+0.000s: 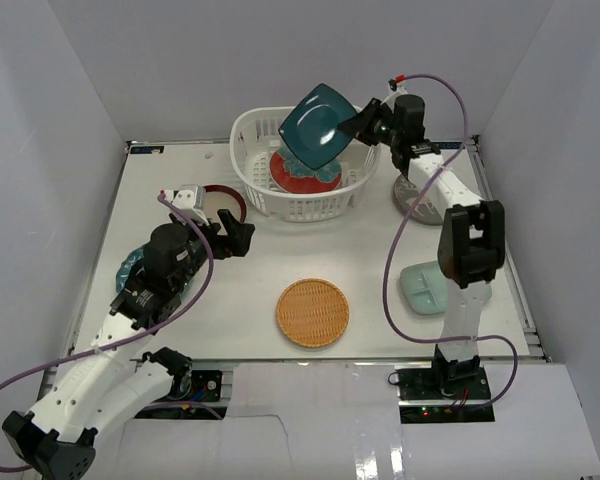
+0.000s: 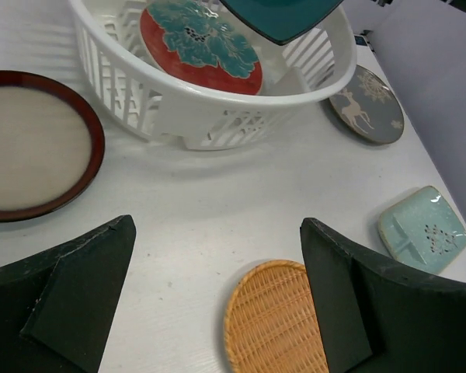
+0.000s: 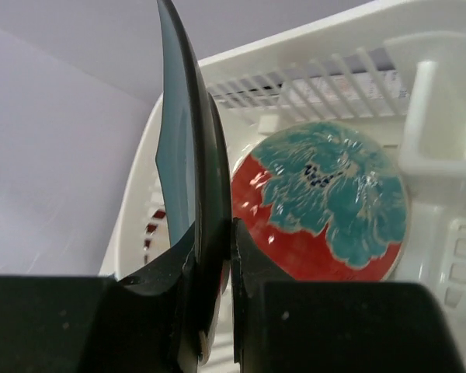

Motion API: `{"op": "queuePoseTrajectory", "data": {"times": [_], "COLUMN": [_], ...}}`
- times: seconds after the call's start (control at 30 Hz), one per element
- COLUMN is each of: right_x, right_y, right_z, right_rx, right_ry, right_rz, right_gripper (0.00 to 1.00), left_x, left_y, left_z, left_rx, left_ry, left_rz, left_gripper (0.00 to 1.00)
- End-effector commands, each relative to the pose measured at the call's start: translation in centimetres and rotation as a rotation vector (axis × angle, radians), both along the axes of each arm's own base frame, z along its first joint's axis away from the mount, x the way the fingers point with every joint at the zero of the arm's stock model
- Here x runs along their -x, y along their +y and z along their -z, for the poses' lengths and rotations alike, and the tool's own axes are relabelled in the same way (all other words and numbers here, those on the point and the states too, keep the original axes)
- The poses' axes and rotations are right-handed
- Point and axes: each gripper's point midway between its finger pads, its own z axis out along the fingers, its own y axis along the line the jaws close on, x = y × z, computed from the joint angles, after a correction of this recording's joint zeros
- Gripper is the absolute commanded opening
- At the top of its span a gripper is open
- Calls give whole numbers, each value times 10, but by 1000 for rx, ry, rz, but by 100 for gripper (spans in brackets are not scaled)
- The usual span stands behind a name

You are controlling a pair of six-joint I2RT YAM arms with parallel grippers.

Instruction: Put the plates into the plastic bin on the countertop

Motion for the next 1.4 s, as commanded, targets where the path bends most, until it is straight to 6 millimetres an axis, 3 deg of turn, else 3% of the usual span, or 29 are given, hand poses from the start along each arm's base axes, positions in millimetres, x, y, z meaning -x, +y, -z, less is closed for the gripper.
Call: {"op": "queuePoseTrajectory", "data": {"times": [0.0,0.03,0.07,0.1,0.17,0.2,0.47,0.5,0.53,0.6,0.63,0.67,0.73,0.9,0.97,1.03,1.2,1.27,1.37], "right_x": [-27,-39,-45,-52,-55,-56,-54,-54,-52,-51,-49,-48,-45,-43,-43,-44,-48,-49,-46], "right_y": [16,22,24,26,33,38,58,56,56,50,48,45,39,18,12,4,-8,-9,-1], "right_z": [-57,-34,-43,-22,-19,-7,34,34,45,44,51,55,57,61,59,59,59,58,38], "right_rx": [12,33,33,53,59,66,114,120,132,153,168,185,224,356,417,500,713,736,701], "right_ry": [-135,-104,-125,-79,-81,-61,8,9,31,26,36,46,49,37,8,-5,-77,-96,-146], "right_rz": [13,15,24,28,21,17,5,18,24,55,63,73,89,176,198,248,292,289,259], "right_gripper": [8,8,8,8,8,8,11,14,28,45,58,63,73,85,96,98,95,93,94], "left_x": [0,3,3,3,3,2,1,1,2,2,3,2,4,7,8,9,13,15,15], "left_y": [22,23,23,24,23,21,17,17,17,18,17,17,17,18,18,18,19,19,18], "left_z": [-11,-13,-11,-10,-6,-4,0,0,0,-1,0,-1,-3,-8,-11,-13,-18,-21,-21], "left_rx": [-51,-44,-44,-49,-57,-56,-39,-39,-35,-32,-31,-29,-25,-12,-4,0,11,19,19], "left_ry": [-73,-87,-87,-85,-76,-69,-47,-47,-48,-50,-48,-51,-56,-72,-80,-87,-104,-112,-110], "left_rz": [-77,-76,-74,-74,-68,-61,-30,-30,-31,-31,-29,-27,-23,-19,-20,-17,-10,-9,0], "left_gripper": [98,98,98,98,98,98,98,98,98,98,98,98,98,98,98,98,98,98,98]}}
